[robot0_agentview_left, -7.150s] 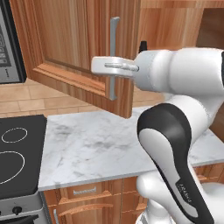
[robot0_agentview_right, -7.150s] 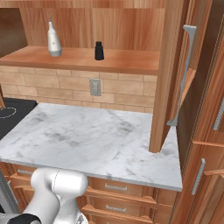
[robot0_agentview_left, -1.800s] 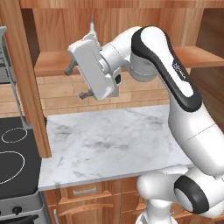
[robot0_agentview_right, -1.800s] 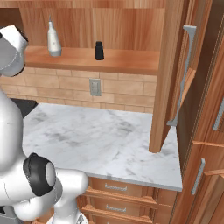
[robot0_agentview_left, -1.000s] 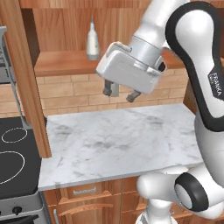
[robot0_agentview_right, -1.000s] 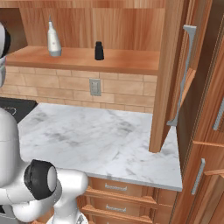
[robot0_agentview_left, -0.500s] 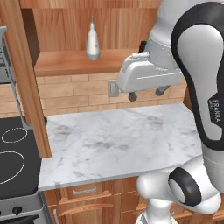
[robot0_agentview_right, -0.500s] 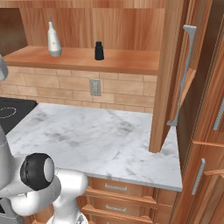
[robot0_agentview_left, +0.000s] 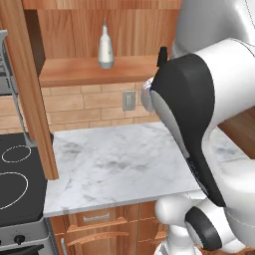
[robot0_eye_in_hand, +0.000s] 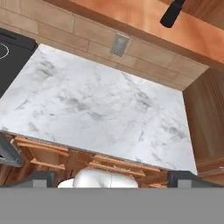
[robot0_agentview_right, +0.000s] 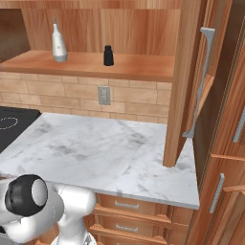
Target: Move the oil and vinegar bottle and shaker from the cabinet to the dining counter.
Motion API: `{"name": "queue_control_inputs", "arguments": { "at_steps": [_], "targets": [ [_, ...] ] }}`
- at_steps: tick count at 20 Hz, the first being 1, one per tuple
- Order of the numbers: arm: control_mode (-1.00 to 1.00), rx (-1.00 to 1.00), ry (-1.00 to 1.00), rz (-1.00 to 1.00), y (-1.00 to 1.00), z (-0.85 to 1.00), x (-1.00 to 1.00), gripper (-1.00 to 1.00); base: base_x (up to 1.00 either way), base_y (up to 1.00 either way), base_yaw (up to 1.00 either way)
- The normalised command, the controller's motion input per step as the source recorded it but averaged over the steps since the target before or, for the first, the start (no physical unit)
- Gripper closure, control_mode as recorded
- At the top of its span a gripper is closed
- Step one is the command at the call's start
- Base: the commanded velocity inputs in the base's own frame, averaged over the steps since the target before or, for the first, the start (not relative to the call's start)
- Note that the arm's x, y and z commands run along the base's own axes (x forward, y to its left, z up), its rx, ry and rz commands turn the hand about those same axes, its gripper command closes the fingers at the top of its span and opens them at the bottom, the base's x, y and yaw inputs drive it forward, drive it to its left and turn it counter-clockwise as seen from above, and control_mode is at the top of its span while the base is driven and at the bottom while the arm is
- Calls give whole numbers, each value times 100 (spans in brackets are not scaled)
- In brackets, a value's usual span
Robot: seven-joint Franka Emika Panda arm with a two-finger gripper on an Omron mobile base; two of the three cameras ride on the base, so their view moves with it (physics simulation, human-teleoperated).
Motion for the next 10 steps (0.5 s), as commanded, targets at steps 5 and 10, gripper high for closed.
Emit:
{"name": "queue_control_inputs", "arguments": {
  "at_steps": [5, 10],
  "targets": [
    [-100, -3, -46, -5, -29, 0, 21, -100, 0, 0, 0],
    [-100, 0, -45, 0, -24, -3, 31, -100, 0, 0, 0]
  ]
}}
